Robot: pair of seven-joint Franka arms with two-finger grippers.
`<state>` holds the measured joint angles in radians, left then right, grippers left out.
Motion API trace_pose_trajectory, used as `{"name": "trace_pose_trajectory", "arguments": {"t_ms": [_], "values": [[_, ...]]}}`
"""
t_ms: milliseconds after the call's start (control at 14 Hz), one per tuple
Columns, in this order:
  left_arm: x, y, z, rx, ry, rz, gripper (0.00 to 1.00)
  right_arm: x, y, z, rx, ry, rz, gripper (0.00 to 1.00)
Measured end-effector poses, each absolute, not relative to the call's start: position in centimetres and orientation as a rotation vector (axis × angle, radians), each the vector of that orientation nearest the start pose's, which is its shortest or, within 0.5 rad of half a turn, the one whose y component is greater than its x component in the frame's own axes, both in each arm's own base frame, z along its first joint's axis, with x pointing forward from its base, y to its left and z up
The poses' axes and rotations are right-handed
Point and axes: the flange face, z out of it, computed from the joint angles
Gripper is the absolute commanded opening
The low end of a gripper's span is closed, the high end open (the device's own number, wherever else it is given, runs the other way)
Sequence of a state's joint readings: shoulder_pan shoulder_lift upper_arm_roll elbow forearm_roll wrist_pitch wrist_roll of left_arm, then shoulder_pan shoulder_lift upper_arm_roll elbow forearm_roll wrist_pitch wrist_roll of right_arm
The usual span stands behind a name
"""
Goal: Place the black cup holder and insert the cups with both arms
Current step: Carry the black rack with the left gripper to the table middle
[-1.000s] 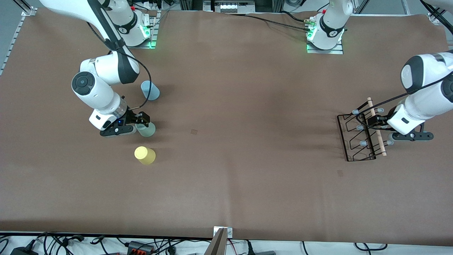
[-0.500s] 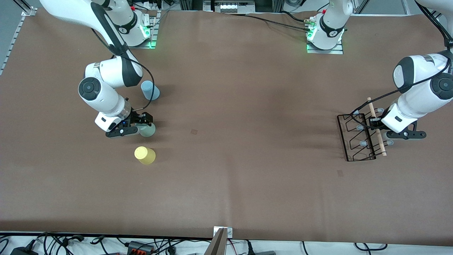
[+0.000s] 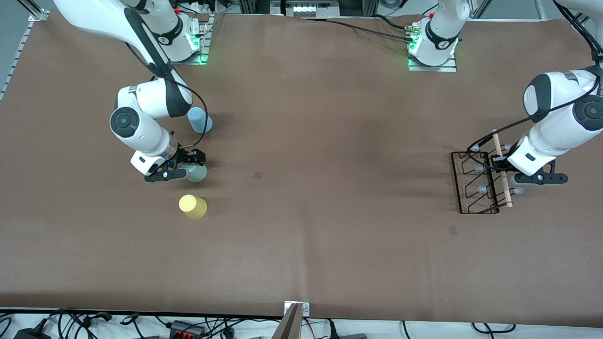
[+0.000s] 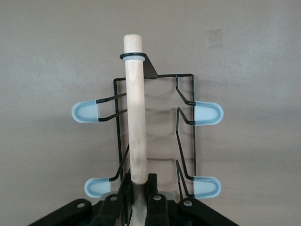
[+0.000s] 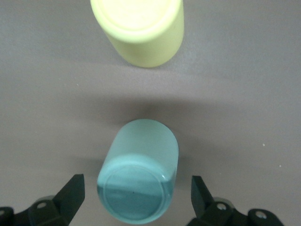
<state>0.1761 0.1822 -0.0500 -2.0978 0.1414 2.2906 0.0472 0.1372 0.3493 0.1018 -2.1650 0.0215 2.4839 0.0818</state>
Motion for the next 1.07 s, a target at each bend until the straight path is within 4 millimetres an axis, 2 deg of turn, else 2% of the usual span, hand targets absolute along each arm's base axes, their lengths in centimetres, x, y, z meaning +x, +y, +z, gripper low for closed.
{"name": "trace_pose_trajectory", "arguments": {"t_ms": [143, 214, 357, 500, 571, 786, 857, 929, 1071], "values": [[56.9, 7.1, 35.2, -3.040, 0.026, 0.031, 0.02, 54.6, 13.3, 22.9, -3.094, -0.189, 0.068, 1.00], [57.1, 6.4, 36.7, -3.038, 0.040, 0.061, 0.01, 54.5, 13.3, 22.8, -3.095, -0.173, 0.073, 1.00], [57.7, 3.4, 40.2, -3.033, 0.109, 0.112, 0.01, 54.5, 13.3, 22.6, -3.097, -0.159, 0.081, 1.00], [57.9, -1.8, 43.2, -3.028, 0.218, 0.155, 0.01, 54.3, 13.3, 22.3, -3.098, -0.149, 0.099, 1.00], [57.8, -4.7, 44.0, -3.042, 0.236, 0.161, 0.01, 54.2, 13.3, 22.1, -3.100, -0.138, 0.115, 1.00], [56.8, -13.1, 43.9, -3.130, 0.185, 0.164, 0.01, 54.0, 13.3, 21.9, -3.103, -0.121, 0.140, 0.97], [56.5, -15.8, 43.6, -3.146, 0.178, 0.144, 0.01, 54.0, 13.4, 21.9, -3.103, -0.121, 0.141, 0.79], [56.2, -18.7, 43.1, -3.164, 0.167, 0.117, 0.01, 54.0, 13.4, 21.9, -3.103, -0.122, 0.142, 0.55], [54.9, -25.3, 41.7, -3.203, 0.093, 0.072, 0.01, 53.9, 13.5, 21.9, -3.103, -0.123, 0.143, 0.24]]}}
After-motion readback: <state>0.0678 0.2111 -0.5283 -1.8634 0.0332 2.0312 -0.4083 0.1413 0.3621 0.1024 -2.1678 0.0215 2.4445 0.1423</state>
